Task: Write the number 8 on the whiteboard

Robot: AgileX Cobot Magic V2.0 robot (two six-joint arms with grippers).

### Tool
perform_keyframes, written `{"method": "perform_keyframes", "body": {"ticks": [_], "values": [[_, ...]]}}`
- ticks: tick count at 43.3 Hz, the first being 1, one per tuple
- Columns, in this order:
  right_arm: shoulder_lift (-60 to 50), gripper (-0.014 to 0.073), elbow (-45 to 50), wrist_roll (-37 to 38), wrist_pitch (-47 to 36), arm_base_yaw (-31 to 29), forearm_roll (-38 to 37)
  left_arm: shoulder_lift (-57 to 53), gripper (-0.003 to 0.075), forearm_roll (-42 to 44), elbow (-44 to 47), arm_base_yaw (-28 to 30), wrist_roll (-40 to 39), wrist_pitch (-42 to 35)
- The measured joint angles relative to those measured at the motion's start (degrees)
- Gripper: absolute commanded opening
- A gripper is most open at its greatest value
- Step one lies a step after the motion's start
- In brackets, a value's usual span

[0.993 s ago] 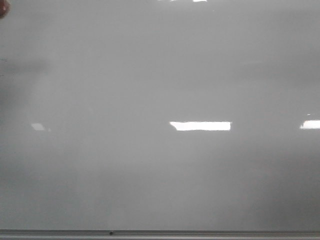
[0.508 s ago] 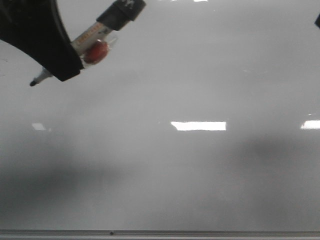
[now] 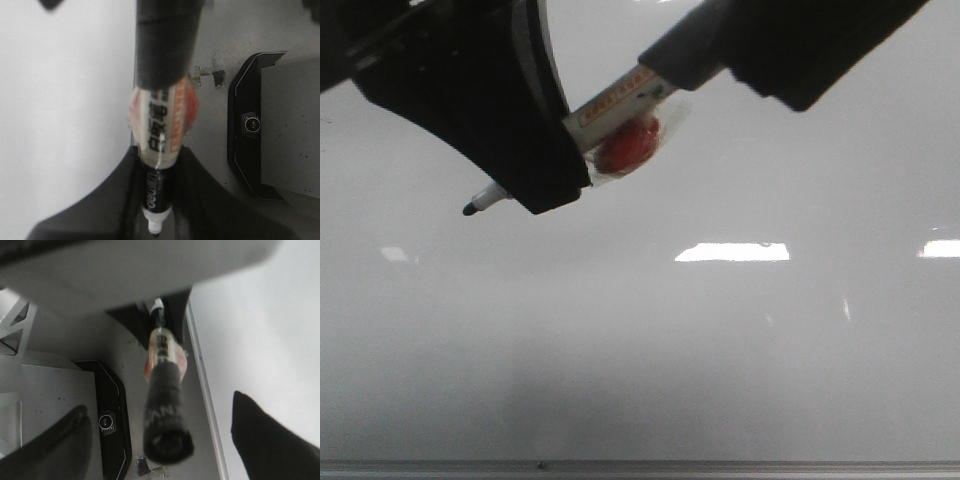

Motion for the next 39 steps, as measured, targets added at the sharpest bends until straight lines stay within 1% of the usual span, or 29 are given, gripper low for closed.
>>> {"method": "perform_keyframes", "body": {"ticks": [1,4,9,11,13,19,21,28,30,33,39], "values": [[0.3,0.0576,-0.1,0.0,-0.3,0.5,0.0,0.0,-0.0020,0.0,0.0,-0.3,0.0,0.1],[1.2,0.0512,-0.1,0.0,-0.6,1.5,0.1,0.0,-0.0020,0.0,0.0,-0.5,0.0,0.1],[1.5,0.0350,-0.1,0.0,-0.8,1.8,0.8,0.0,-0.0020,0.0,0.0,-0.5,0.0,0.1],[1.5,0.0305,-0.1,0.0,-0.8,1.8,0.9,0.0,-0.0020,0.0,0.0,-0.5,0.0,0.1],[1.5,0.0279,-0.1,0.0,-0.8,1.8,0.9,0.0,-0.0020,0.0,0.0,-0.5,0.0,0.1],[1.5,0.0274,-0.1,0.0,-0.9,1.8,0.9,0.0,-0.0020,0.0,0.0,-0.5,0.0,0.1],[1.5,0.0255,-0.1,-0.1,-0.9,1.8,0.8,0.0,-0.0020,0.0,0.0,-0.5,0.0,0.1],[1.5,0.0080,-0.1,-0.1,-1.6,1.8,0.0,0.0,-0.0015,0.0,0.0,-0.5,0.1,0.1],[1.5,0.0033,-0.1,-0.1,-1.8,1.8,-0.1,0.0,0.0014,0.0,0.0,-0.6,0.0,0.1],[1.5,-0.0011,-0.1,-0.1,-1.8,1.8,-0.1,0.0,0.0098,-0.1,0.0,-0.6,0.0,0.1],[1.5,-0.0066,-0.1,-0.1,-1.9,1.8,-0.2,0.0,0.0356,-0.1,0.0,-0.6,-0.4,0.1]]}}
